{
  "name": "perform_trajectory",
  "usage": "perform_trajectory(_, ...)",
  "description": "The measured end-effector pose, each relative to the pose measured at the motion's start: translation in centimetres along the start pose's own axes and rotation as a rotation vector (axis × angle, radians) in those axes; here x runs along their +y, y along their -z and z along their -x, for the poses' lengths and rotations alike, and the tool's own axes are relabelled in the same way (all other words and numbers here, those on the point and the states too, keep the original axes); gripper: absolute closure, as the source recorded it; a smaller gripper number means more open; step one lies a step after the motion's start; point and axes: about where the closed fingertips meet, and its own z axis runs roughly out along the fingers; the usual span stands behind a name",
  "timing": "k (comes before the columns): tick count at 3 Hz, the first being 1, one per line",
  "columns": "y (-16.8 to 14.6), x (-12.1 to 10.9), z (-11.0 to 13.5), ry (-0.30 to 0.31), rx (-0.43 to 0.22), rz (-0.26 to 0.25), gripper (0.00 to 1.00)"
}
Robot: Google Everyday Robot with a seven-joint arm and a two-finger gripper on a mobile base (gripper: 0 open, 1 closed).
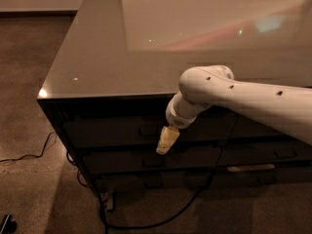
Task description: Open top drawer
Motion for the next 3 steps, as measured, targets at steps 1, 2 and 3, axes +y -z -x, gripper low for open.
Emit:
perform_trajectory(1, -1.8, -0.3, 0.1, 0.002, 0.016, 0.014, 0.0)
perform_trajectory(2, -1.7, -0.2, 0.1, 0.002, 0.016, 0.014, 0.0)
perform_trajectory(3, -3.5, 0.6, -1.4, 0.0, 0.059, 0.055, 0.19)
